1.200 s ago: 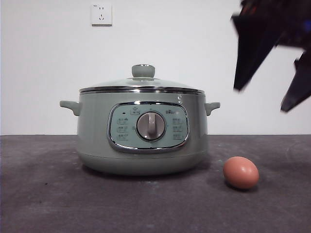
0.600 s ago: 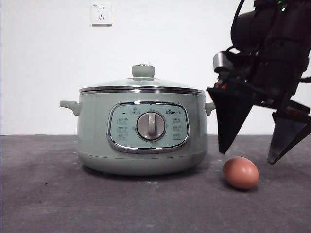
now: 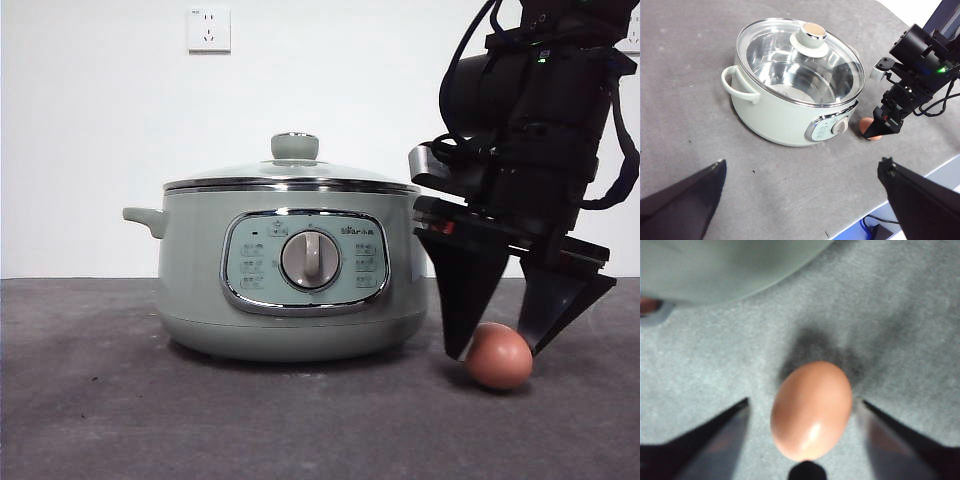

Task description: Pick up the egg,open the lid,put the egg in the pot,close the lid

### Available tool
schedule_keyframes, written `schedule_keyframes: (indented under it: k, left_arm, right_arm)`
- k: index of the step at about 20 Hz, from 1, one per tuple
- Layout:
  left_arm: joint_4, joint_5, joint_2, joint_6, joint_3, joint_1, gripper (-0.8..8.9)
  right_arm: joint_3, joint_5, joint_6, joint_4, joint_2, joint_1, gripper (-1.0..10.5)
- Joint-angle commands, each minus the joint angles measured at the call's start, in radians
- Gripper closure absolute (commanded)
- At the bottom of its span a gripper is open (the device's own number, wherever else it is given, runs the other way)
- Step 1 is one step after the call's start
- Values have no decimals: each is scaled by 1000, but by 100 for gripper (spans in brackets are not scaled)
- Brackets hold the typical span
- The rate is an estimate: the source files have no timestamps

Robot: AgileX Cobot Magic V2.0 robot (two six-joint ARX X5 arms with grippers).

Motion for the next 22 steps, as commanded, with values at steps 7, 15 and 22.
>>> schedule_keyframes:
  k: [7, 15, 22]
  left_arm:
    - [10, -21, -1, 1, 3, 1, 188]
    - [68, -7, 84, 0, 3, -21, 188]
    - [362, -9, 303, -88, 8, -168, 188]
  right_arm:
    - [1, -1, 15, -2, 14, 2, 963]
    - [1, 2, -16, -135, -298, 2, 963]
    - [1, 2, -21, -185, -687, 2, 963]
